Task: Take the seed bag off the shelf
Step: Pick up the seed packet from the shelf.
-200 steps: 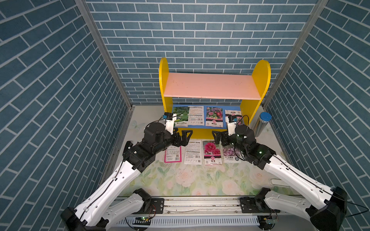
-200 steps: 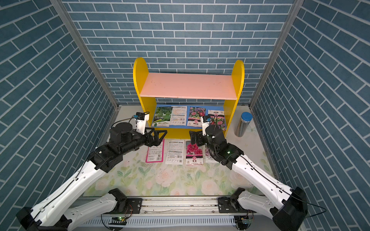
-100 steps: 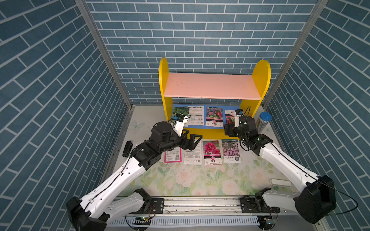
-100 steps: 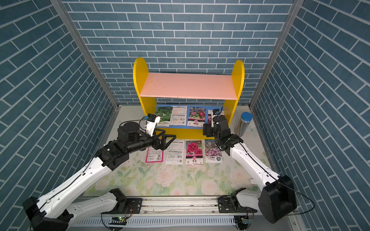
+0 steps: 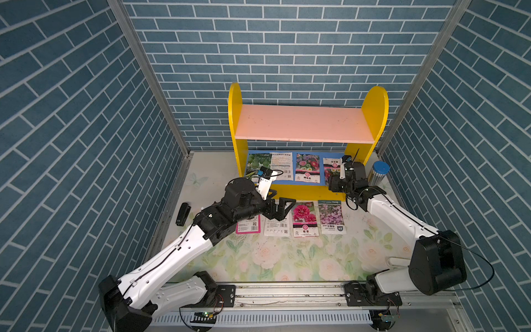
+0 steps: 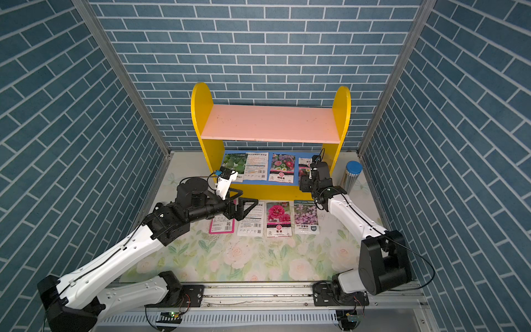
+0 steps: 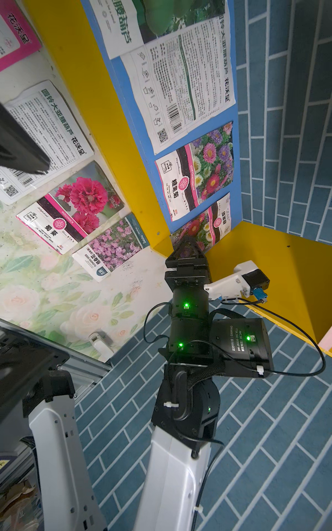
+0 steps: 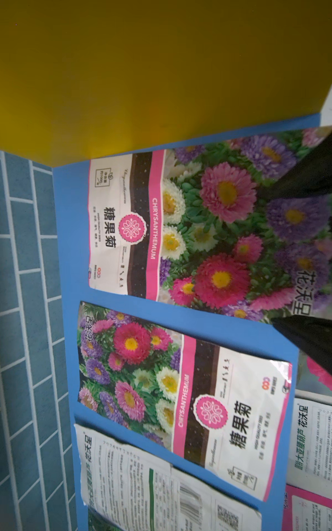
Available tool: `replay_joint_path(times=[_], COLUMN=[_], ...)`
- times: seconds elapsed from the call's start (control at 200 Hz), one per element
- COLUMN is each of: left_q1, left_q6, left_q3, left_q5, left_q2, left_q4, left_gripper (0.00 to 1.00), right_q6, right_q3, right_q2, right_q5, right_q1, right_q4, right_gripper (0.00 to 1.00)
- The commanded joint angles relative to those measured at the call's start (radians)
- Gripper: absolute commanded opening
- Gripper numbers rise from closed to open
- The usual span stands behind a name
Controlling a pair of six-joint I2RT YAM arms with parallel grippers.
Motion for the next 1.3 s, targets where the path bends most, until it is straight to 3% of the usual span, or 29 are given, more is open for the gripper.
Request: replay_joint_path(times=[0.0, 0.88, 1.295], left_q1=[-0.010, -0.015, -0.016], left_q6=[0.014, 0.011, 0.010], left_q3=[0.006, 0.005, 0.002], left_q5=[-0.021, -0.032, -0.039], left_q2=[0.011, 0.025, 0.018], left_q4=[-0.005, 0.003, 0.002], left_gripper=[1.00, 1.00, 1.00], right_q6=[-0.008, 0.121, 0.003], right_q3=[0.001, -0.097, -0.018], right_q2=[0.008, -0.060, -0.092], right_q5=[-0.028, -0.227, -0.030], right_q1=[-0.002, 0.009, 0.012], right_q4=[0.022, 0.111, 0.056], right_gripper=[0.65, 0.63, 0.64])
